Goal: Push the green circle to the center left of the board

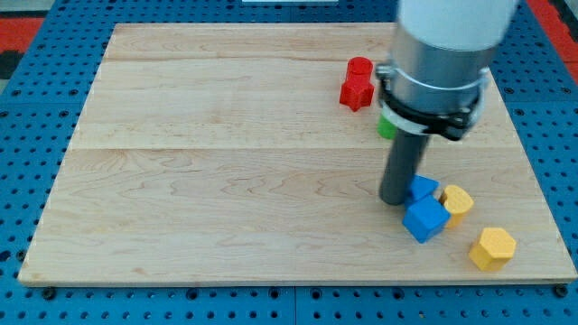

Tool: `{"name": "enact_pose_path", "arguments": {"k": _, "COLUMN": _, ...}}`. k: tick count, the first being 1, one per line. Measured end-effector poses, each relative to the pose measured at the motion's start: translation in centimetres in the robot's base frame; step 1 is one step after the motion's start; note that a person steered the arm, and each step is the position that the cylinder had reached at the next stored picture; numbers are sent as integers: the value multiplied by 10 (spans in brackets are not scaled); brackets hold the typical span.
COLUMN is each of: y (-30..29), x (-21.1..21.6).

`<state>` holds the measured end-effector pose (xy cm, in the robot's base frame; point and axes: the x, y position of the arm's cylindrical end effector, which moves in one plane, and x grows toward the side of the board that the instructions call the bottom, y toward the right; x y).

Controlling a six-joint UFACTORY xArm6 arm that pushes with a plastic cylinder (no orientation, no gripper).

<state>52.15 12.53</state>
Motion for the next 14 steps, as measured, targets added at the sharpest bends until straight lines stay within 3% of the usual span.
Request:
{"name": "enact_pose_path", "arguments": {"k": 1, "y": -28, "x": -17}}
{"name": "enact_pose_path", "arguments": {"k": 2, "y": 0, "x": -37}}
{"name": "enact_pose_path", "arguments": {"k": 3, "y": 74, "x": -46}}
{"name": "enact_pose_path", "arguments": {"k": 4, "y": 80, "x": -88}}
{"name": "enact_pose_path", "arguments": {"k": 6, "y": 98, "x": -111}}
{"name": "enact_pose_path", "arguments": {"k": 8, "y": -21, "x": -134}}
{"name": "enact_pose_path", "arguments": {"k": 9, "y": -70, "x": -118}}
{"name": "enact_pose_path", "arguments": {"k": 10, "y": -93, "x": -75}}
{"name": "enact_pose_path", "arguments": {"k": 11, "y": -130, "x": -68}}
{"name": "enact_pose_path", "arguments": {"k": 13, "y": -159, "x": -102}}
{"name": "enact_pose_path", "arguments": {"k": 14, "y": -237, "x": -103}}
